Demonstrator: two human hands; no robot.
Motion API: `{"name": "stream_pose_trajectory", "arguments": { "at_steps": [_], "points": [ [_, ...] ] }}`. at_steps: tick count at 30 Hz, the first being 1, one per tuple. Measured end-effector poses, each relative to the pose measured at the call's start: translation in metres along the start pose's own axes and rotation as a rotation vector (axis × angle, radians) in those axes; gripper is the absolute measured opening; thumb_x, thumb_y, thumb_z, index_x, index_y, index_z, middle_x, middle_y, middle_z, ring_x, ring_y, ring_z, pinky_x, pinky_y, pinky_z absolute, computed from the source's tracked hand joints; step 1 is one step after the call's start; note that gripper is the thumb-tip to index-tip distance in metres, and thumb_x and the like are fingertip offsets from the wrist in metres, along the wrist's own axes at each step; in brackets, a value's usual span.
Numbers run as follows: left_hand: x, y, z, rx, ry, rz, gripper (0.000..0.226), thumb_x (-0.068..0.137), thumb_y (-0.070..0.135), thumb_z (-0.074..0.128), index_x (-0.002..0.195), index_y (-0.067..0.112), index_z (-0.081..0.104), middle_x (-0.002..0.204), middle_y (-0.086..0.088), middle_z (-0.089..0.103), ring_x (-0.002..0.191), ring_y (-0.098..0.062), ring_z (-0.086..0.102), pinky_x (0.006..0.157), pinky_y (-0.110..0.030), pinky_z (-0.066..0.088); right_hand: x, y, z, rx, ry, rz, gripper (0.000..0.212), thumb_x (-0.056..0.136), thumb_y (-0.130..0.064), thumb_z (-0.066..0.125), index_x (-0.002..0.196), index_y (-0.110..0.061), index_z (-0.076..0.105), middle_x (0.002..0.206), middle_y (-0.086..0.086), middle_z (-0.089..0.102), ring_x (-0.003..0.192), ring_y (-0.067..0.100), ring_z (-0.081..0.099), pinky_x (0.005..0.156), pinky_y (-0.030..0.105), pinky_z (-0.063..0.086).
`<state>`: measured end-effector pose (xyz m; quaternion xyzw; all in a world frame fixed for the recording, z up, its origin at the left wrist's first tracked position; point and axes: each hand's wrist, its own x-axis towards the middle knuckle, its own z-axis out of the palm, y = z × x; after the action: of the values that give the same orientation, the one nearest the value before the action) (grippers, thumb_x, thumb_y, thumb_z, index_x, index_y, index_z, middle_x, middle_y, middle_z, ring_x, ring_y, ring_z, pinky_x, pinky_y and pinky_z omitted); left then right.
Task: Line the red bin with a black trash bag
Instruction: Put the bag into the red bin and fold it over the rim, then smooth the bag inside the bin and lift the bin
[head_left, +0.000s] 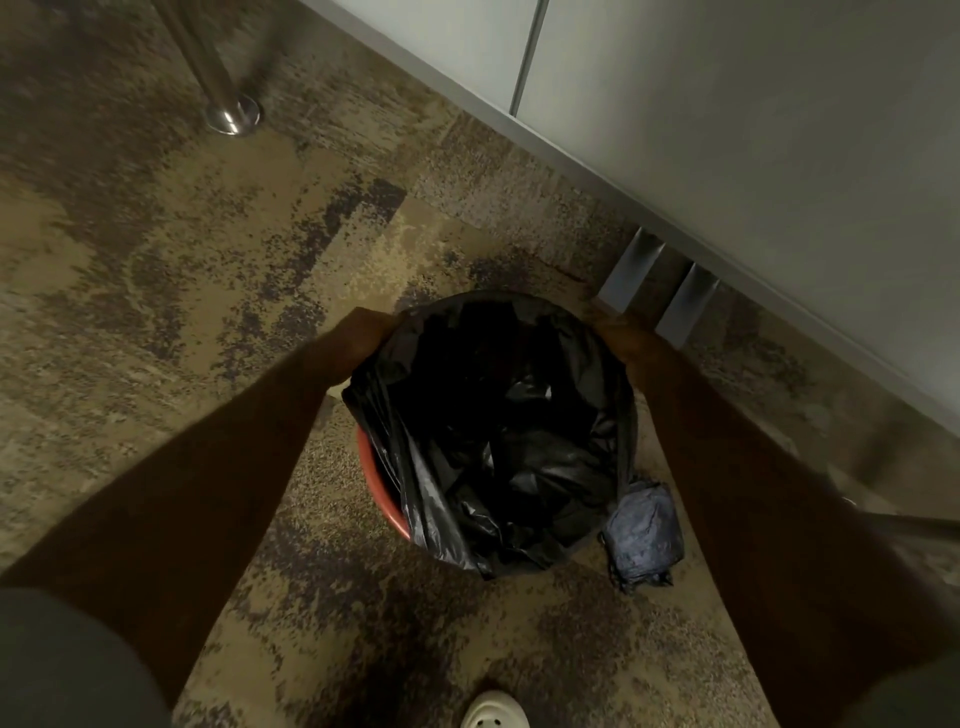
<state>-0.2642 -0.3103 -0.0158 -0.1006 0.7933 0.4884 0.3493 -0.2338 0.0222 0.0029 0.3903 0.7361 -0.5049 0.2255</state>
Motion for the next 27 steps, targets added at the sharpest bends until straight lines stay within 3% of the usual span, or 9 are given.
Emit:
{"name": "stream_pose_trajectory", "arguments": {
  "at_steps": [3,6,9,15,17,19,21,23,27],
  "points": [
    [-0.018,-0.011,-0.004,-0.235,0.048,0.016,0.065,0.092,0.065,0.050,0.113,0.008,0.075,0.109,-0.010,0.074,0.100,-0.025,0.070,0.092,-0.036,0.054,-0.010,0.005,-0.006,0.158,-0.146,0.013,0.018,0.101,-0.010,0.048,0.095,-0.005,0.064,0.088,0.008,0.058,0.088,0.026,0.058,0.077,0.028,0.049],
    [-0.034,-0.032,-0.001,-0.318,0.116,-0.006,0.063,0.083,0.064,0.064,0.105,0.006,0.075,0.098,-0.010,0.078,0.096,-0.029,0.074,0.078,-0.033,0.062,-0.019,0.023,-0.020,0.254,-0.193,-0.065,0.020,0.096,-0.015,0.057,0.110,-0.019,0.071,0.109,0.002,0.069,0.099,0.021,0.065,0.089,0.035,0.052],
    [-0.052,-0.057,-0.003,-0.402,0.082,-0.129,0.046,0.084,0.055,0.071,0.094,0.010,0.075,0.094,-0.009,0.079,0.091,-0.032,0.073,0.081,-0.045,0.059,-0.032,0.041,-0.032,0.219,-0.121,-0.025,0.018,0.092,-0.020,0.062,0.099,-0.032,0.074,0.108,-0.006,0.070,0.096,0.018,0.065,0.077,0.032,0.051],
    [-0.055,-0.068,-0.015,-0.532,-0.025,-0.216,0.016,0.091,0.031,0.068,0.084,0.017,0.070,0.082,-0.003,0.072,0.064,-0.014,0.068,0.062,-0.029,0.058,-0.052,0.075,-0.028,0.296,0.013,-0.008,0.021,0.092,-0.010,0.057,0.099,-0.021,0.073,0.093,0.005,0.072,0.074,0.019,0.066,0.063,0.027,0.050],
    [-0.061,-0.065,-0.011,-0.601,-0.062,-0.307,0.022,0.092,0.036,0.066,0.092,0.014,0.068,0.087,-0.004,0.070,0.069,-0.015,0.068,0.056,-0.027,0.059,-0.061,0.077,-0.020,0.304,0.191,-0.032,0.017,0.093,-0.021,0.056,0.094,-0.018,0.073,0.089,0.007,0.069,0.070,0.021,0.063,0.061,0.026,0.048],
    [-0.075,-0.061,-0.008,-0.597,-0.072,-0.369,0.048,0.084,0.059,0.065,0.099,0.013,0.068,0.094,-0.006,0.072,0.081,-0.021,0.070,0.057,-0.030,0.060,-0.076,0.080,-0.008,0.253,0.335,-0.066,0.040,0.091,-0.045,0.054,0.092,-0.009,0.070,0.084,0.007,0.065,0.075,0.023,0.060,0.070,0.032,0.047],
    [-0.094,-0.058,-0.001,-0.462,0.058,-0.328,0.075,0.064,0.079,0.066,0.097,0.011,0.069,0.094,-0.009,0.074,0.078,-0.026,0.073,0.057,-0.034,0.061,-0.100,0.088,0.005,0.194,0.411,-0.106,0.049,0.087,-0.060,0.054,0.079,-0.013,0.066,0.079,0.003,0.063,0.079,0.022,0.060,0.074,0.033,0.046],
    [-0.115,-0.057,0.011,-0.307,0.277,-0.225,0.082,0.052,0.080,0.073,0.089,0.007,0.068,0.080,-0.013,0.073,0.059,-0.025,0.071,0.051,-0.038,0.061,-0.124,0.101,0.017,0.201,0.449,-0.127,0.046,0.086,-0.059,0.058,0.089,-0.014,0.066,0.085,0.001,0.066,0.080,0.018,0.064,0.071,0.027,0.049],
    [-0.140,-0.066,0.031,-0.207,0.415,-0.050,0.038,0.074,0.043,0.085,0.070,0.008,0.069,0.058,-0.010,0.071,0.045,-0.028,0.068,0.048,-0.052,0.061,-0.155,0.129,0.037,0.264,0.413,-0.059,0.041,0.096,-0.040,0.056,0.122,-0.008,0.056,0.116,0.012,0.066,0.105,0.029,0.065,0.091,0.047,0.055]
  ]
}}
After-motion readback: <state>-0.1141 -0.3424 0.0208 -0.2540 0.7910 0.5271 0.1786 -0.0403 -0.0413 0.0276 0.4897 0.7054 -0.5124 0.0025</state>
